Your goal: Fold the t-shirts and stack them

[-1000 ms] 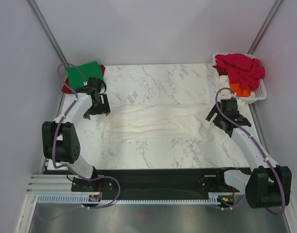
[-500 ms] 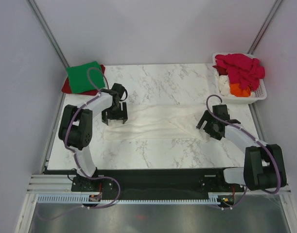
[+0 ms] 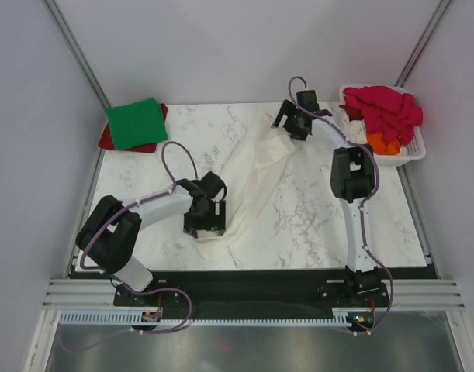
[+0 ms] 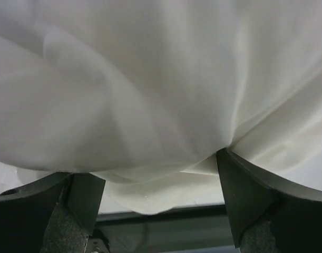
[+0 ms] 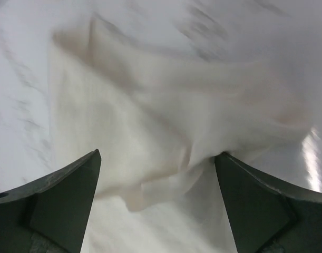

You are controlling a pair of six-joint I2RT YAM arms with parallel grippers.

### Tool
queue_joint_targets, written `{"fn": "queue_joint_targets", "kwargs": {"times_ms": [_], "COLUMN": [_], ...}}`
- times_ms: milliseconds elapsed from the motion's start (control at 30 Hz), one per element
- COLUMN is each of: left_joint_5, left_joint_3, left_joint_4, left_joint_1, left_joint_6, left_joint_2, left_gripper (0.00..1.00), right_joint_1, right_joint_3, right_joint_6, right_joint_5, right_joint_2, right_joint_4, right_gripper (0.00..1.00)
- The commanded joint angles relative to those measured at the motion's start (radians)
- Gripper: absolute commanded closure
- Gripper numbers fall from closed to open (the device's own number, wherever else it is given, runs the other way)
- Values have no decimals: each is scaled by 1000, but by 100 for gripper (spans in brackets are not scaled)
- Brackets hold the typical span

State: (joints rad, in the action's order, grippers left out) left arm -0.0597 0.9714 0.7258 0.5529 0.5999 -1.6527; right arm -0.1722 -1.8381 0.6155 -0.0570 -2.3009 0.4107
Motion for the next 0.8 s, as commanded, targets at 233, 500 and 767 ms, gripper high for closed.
{"fn": "queue_joint_targets", "kwargs": {"times_ms": [233,500,767], "left_joint_5": [296,354,62], "left_joint_3": [-5,199,475], "left_joint_4": [-3,35,369], "left_joint_1": [493,522,490], "left_joint_6": [405,399,204], "left_joint_2": [191,254,292], "left_gripper": [6,0,0], "right_joint_1": [-128,-109,-144], "right_joint_3": [-586,-513,-114], "right_joint_6": [109,-10,-33], "right_joint_5": [-345,-265,-319], "right_joint_2": [-450,-244,102], "right_joint_4": [-283,-305,-323], "right_gripper": [2,2,2]}}
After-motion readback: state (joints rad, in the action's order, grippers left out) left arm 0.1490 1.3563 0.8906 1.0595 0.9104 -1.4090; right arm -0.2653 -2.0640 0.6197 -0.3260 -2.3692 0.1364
